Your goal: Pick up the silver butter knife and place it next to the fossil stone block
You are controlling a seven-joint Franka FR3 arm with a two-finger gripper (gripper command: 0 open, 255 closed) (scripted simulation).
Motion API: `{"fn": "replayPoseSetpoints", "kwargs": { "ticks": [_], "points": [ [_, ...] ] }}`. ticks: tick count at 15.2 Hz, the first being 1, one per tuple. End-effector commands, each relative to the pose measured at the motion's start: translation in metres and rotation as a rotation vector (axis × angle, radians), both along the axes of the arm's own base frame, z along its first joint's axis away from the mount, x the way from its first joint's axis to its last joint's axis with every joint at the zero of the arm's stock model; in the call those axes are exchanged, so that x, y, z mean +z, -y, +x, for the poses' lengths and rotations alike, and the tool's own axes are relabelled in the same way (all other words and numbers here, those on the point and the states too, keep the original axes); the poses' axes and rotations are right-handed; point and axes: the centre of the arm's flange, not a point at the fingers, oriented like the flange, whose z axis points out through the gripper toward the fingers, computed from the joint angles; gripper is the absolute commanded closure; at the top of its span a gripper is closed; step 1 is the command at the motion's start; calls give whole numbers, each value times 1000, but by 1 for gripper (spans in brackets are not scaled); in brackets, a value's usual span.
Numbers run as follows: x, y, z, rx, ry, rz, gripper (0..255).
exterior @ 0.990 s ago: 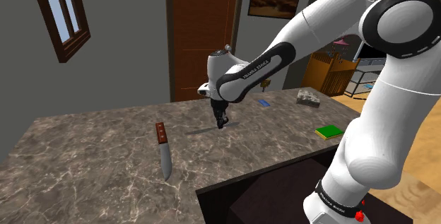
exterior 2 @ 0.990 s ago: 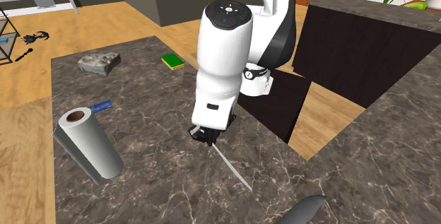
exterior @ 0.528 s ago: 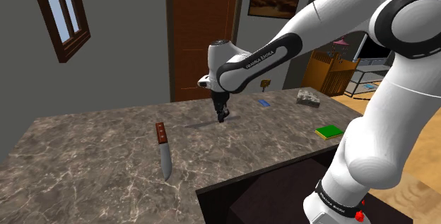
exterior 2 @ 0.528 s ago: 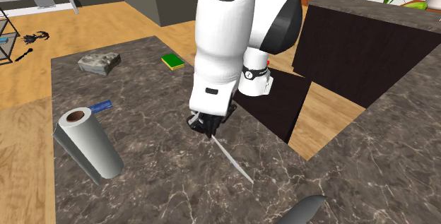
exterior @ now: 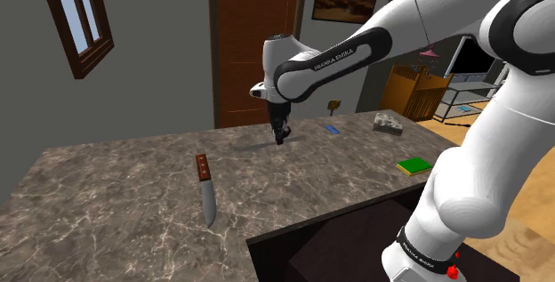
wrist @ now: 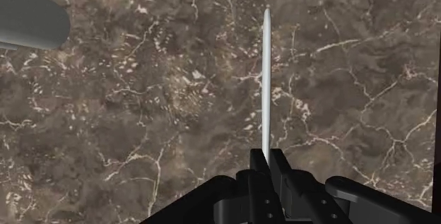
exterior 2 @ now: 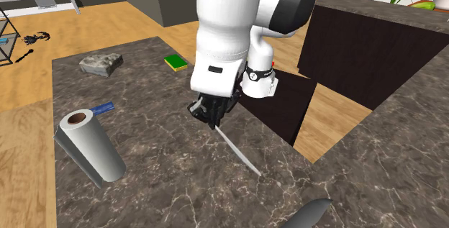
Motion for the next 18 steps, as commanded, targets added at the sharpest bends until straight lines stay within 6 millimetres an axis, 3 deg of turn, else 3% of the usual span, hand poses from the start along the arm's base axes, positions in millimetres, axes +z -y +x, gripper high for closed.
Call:
{"fn": "replayPoseSetpoints", "kwargs": {
  "ticks": [1,2,18],
  "points": [
    [11,0,1,0,0,0,255],
    [14,0,1,0,0,0,255],
    [14,194,-85,0,0,0,255]
  ]
}}
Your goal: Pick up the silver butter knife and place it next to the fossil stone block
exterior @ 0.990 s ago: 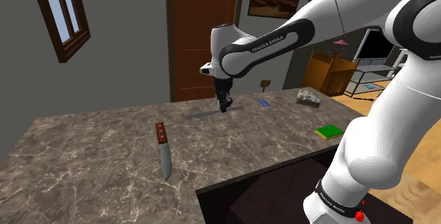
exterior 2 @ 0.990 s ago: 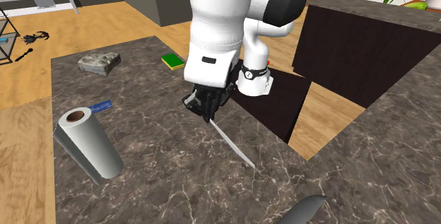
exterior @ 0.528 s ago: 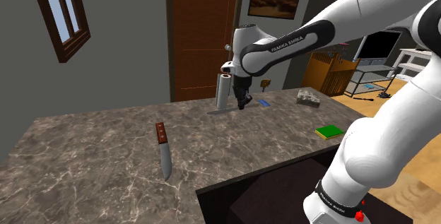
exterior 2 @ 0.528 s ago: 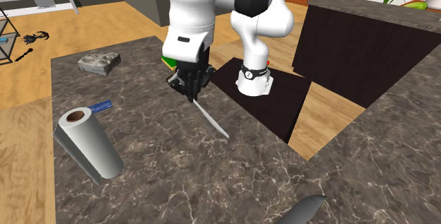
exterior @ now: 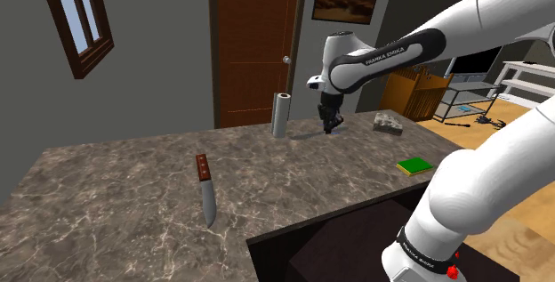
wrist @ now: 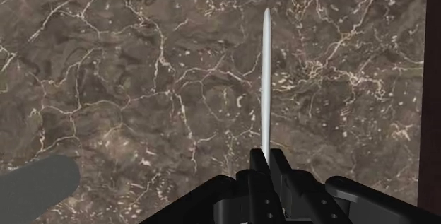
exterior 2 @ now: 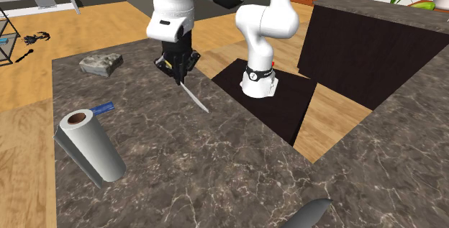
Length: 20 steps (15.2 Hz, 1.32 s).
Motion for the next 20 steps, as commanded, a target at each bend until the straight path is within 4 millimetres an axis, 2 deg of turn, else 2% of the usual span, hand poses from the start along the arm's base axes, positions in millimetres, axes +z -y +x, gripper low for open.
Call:
{"fn": "replayPoseSetpoints", "kwargs": {
  "ticks": [1,20],
  "points": [
    [-3,24,-14,2,0,1,255],
    [-3,254,-115,2,0,1,255]
  ]
}}
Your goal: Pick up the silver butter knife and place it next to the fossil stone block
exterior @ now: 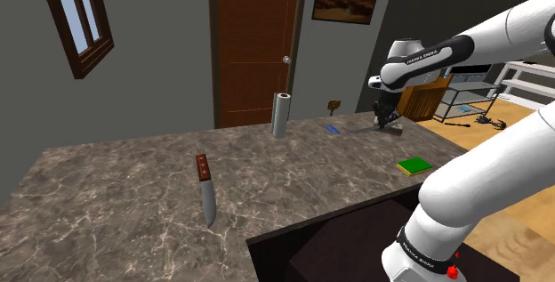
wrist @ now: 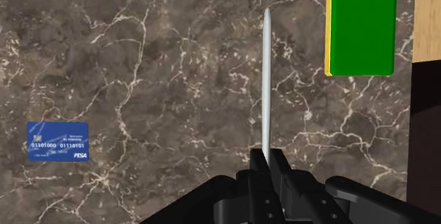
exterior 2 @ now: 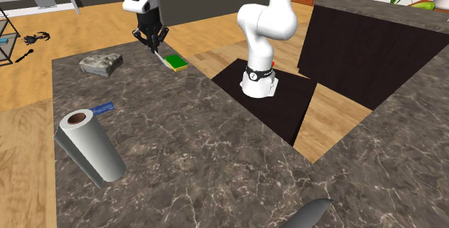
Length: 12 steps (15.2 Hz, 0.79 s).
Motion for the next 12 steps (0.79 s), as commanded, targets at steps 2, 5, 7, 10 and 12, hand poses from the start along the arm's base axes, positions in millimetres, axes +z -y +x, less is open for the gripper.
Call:
{"fn": "replayPoseSetpoints", "kwargs": {
  "ticks": [2,5,7,10,12],
  "points": [
    [-1,36,-15,2,0,-1,255],
    [-1,72,-31,2,0,-1,255],
    [-1,96,-42,2,0,-1,255],
    [-1,133,-58,2,0,-1,255],
    [-1,157,-68,2,0,-1,255]
  ]
}}
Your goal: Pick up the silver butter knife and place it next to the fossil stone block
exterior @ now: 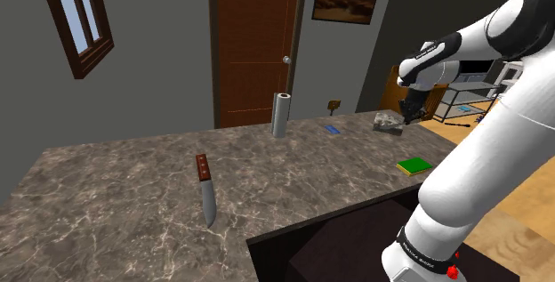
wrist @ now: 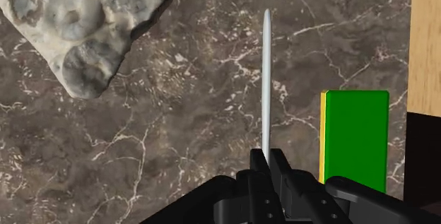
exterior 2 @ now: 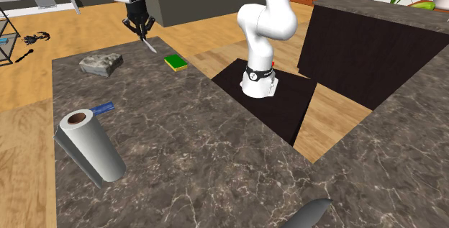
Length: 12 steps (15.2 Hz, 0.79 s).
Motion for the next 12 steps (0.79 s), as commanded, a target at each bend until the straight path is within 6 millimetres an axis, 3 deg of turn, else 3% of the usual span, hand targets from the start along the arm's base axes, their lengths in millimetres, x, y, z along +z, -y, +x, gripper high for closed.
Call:
{"fn": "replayPoseSetpoints", "kwargs": {
  "ticks": [1,9,12],
  "points": [
    [-1,25,-14,3,1,-1,255],
    [-1,118,-55,3,1,-1,255],
    [-17,118,-55,3,1,-1,255]
  ]
}}
